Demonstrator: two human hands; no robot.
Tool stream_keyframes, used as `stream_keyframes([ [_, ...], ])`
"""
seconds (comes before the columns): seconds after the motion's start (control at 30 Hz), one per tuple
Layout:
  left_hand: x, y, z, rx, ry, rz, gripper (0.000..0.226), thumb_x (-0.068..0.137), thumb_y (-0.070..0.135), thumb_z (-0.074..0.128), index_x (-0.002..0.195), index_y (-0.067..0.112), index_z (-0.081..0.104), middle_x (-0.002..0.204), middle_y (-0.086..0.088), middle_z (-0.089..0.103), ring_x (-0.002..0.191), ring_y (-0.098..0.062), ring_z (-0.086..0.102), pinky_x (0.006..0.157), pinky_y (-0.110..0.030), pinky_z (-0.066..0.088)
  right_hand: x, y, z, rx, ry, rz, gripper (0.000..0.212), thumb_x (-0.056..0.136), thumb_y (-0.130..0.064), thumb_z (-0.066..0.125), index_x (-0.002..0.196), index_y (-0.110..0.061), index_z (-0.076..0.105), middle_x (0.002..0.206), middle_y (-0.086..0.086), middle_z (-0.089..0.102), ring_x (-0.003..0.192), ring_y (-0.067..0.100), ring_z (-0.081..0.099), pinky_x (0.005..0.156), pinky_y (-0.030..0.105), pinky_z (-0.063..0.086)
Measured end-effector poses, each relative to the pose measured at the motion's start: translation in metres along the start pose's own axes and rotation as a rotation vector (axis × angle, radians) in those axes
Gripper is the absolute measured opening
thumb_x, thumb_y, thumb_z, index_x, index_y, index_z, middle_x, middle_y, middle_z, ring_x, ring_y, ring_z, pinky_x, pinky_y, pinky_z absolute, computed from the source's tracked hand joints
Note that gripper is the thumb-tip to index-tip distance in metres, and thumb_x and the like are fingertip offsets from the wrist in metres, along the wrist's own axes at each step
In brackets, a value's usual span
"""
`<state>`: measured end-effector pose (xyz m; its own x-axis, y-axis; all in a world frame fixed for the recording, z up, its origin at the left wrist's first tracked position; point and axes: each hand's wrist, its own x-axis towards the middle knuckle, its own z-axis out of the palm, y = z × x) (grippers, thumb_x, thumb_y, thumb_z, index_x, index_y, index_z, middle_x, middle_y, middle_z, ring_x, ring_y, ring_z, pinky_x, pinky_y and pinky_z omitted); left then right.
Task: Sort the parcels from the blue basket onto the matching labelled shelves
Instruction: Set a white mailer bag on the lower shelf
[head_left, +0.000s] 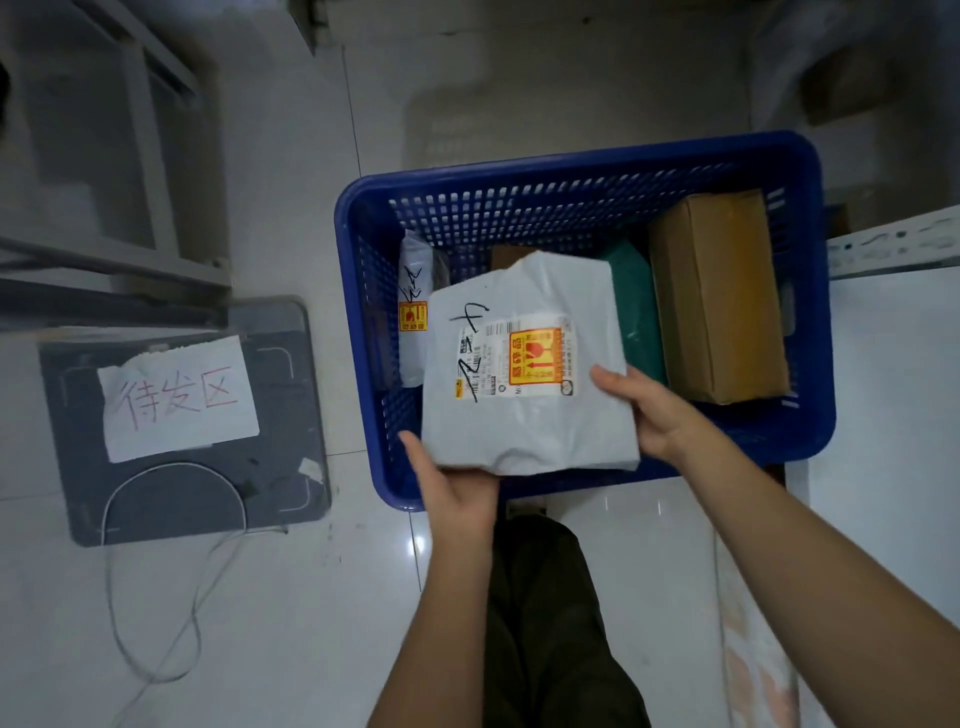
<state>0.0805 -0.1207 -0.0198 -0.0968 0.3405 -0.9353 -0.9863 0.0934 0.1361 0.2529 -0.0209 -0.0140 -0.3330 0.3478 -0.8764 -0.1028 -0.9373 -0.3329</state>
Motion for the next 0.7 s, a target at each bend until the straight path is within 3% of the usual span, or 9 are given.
stream_keyframes([
  [0.13,-0.001,0.03,0.004,0.302,-0.074,-0.064,0.051,0.073,0.045,0.061,0.117,0.017,0.06,0.117,-0.01,0.067,0.106,-0.026,0.064,0.094,-0.046,0.05,-0.017,-0.028,-0.015,-0.047,-0.023,-0.041,0.101,0.019,-0.038,0.096,0.11,-0.016,0.059,0.092,0.002,0.075,0.085,0.017,0.072,0.07,0.03,0.059],
  [0.23,-0.012,0.059,0.021,0.777,-0.161,-0.04,0.042,0.075,0.033,0.062,0.113,0.014,0.058,0.106,-0.006,0.07,0.099,-0.022,0.067,0.074,-0.033,0.059,-0.033,-0.048,-0.024,-0.178,0.015,-0.06,0.105,0.016,-0.043,0.095,0.111,-0.019,0.057,0.092,-0.001,0.075,0.084,0.014,0.072,0.065,0.027,0.058],
  [0.33,-0.036,0.08,0.046,1.168,-0.264,-0.007,0.028,0.085,0.031,0.062,0.11,0.018,0.061,0.104,-0.001,0.071,0.096,-0.016,0.067,0.073,-0.025,0.056,-0.051,-0.059,-0.023,-0.333,0.041,-0.082,0.102,0.019,-0.047,0.093,0.111,-0.026,0.056,0.101,-0.004,0.072,0.091,0.012,0.069,0.068,0.025,0.057],
  [0.43,-0.064,0.095,0.063,1.234,-0.333,0.082,0.025,0.088,0.027,0.061,0.113,0.022,0.061,0.105,0.005,0.072,0.094,-0.01,0.069,0.07,-0.02,0.055,-0.076,-0.056,-0.017,-0.277,0.127,-0.209,0.089,0.034,-0.046,0.091,0.113,-0.026,0.055,0.113,0.0,0.067,0.097,0.014,0.066,0.073,0.026,0.056],
  [0.53,-0.098,0.106,0.078,1.22,-0.343,0.129,0.027,0.086,0.024,0.062,0.113,0.021,0.062,0.105,0.006,0.073,0.096,-0.011,0.069,0.071,-0.021,0.056,-0.116,-0.054,-0.006,-0.196,0.193,-0.339,0.1,0.027,-0.052,0.092,0.115,-0.02,0.056,0.11,-0.001,0.069,0.098,0.014,0.068,0.074,0.024,0.056],
  [0.7,-0.17,0.115,0.12,1.276,-0.402,0.16,0.046,0.075,0.032,0.074,0.117,0.02,0.06,0.11,0.003,0.071,0.104,-0.02,0.067,0.086,-0.037,0.054,-0.195,-0.073,0.014,-0.14,0.207,-0.436,0.097,0.031,-0.052,0.092,0.115,-0.019,0.057,0.112,0.002,0.069,0.102,0.019,0.067,0.075,0.025,0.056],
])
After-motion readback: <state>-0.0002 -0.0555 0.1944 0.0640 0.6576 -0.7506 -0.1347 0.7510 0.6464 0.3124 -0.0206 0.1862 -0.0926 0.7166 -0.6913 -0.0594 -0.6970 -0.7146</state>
